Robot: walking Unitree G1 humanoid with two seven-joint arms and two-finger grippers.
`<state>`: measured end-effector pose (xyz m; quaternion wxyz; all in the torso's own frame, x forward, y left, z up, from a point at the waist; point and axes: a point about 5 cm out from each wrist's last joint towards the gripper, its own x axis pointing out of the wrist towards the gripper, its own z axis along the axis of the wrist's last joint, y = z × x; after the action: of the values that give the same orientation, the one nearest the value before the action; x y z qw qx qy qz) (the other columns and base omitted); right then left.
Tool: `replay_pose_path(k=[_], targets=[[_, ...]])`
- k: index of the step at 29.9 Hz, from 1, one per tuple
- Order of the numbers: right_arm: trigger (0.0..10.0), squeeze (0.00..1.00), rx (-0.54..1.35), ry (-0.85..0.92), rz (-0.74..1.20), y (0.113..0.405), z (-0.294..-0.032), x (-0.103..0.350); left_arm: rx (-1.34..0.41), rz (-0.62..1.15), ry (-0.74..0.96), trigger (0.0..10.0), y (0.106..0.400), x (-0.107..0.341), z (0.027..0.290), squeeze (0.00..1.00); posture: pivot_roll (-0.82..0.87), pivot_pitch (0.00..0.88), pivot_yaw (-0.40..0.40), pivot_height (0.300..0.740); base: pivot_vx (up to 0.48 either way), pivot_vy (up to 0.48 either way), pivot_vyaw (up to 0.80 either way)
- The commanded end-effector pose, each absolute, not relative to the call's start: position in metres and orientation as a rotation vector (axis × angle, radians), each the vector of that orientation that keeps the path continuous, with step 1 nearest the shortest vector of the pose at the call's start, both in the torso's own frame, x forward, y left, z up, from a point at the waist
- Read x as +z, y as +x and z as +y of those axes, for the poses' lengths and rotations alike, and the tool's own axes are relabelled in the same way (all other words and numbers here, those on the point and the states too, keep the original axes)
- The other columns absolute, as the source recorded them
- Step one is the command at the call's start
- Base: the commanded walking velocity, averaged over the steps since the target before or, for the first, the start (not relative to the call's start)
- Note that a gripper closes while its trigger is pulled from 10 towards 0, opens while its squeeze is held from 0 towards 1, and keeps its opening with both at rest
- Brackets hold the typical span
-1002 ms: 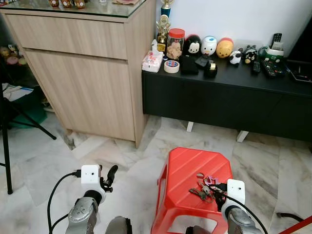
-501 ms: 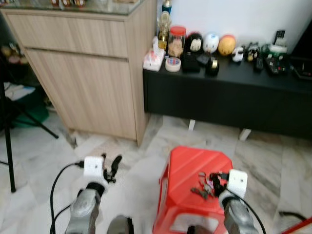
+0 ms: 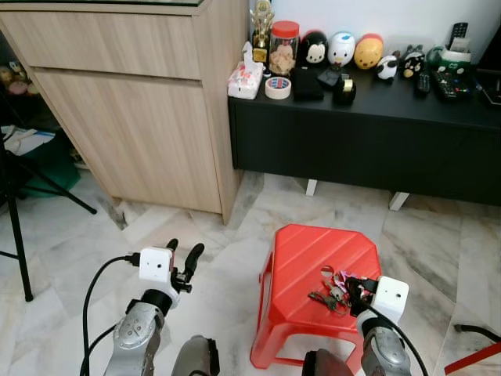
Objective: Hang keys on a hook
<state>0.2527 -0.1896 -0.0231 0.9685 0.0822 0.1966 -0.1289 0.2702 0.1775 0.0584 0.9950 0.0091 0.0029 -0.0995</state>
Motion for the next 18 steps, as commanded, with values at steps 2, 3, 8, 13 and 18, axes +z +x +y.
replay_pose_path(k=[2,3,8,13,18], targets=[[10.0,0.0,-0.257,0.146,0.427,0.252,-0.189,-0.026,-0.209,0.03,0.022,10.0,0.266,0.057,0.177,0.0,0.1,0.16,0.0,0.637,0.0,0.0,0.0],[10.0,0.0,-0.257,0.146,0.427,0.252,-0.189,-0.026,-0.209,0.03,0.022,10.0,0.266,0.057,0.177,0.0,0.1,0.16,0.0,0.637,0.0,0.0,0.0],[10.0,0.0,-0.255,0.137,0.449,0.255,-0.189,-0.025,-0.212,0.039,0.019,10.0,0.267,0.058,0.176,0.0,0.1,0.159,0.002,0.637,0.0,0.0,0.0],[10.0,0.0,-0.265,0.141,0.497,0.26,-0.19,-0.025,-0.212,0.046,0.018,10.0,0.269,0.06,0.175,0.0,0.11,0.153,0.0,0.637,0.0,0.0,0.0],[10.0,0.0,-0.255,0.146,0.545,0.265,-0.188,-0.026,-0.206,0.052,0.019,10.0,0.269,0.061,0.176,0.0,0.11,0.153,-0.003,0.637,0.0,0.0,0.0]])
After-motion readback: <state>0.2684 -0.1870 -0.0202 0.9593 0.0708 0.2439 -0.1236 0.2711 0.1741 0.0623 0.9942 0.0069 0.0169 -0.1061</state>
